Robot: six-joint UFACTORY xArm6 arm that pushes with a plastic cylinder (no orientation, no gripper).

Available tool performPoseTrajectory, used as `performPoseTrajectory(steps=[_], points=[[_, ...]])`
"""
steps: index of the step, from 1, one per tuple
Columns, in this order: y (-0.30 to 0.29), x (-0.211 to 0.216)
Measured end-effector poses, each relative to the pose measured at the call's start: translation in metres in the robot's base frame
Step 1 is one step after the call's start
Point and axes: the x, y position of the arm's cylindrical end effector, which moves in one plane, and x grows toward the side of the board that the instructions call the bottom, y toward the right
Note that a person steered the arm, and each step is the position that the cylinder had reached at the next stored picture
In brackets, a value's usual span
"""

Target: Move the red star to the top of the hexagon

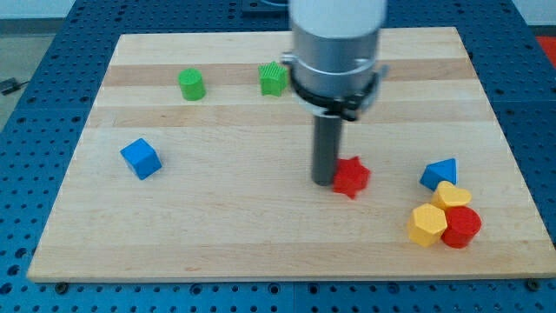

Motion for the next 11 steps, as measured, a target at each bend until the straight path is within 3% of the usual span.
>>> performPoseTrajectory(steps=[4,6,8,11], points=[[0.041,0.033],[-0.019,0.014],[0.015,-0.011],[0.076,0.019]])
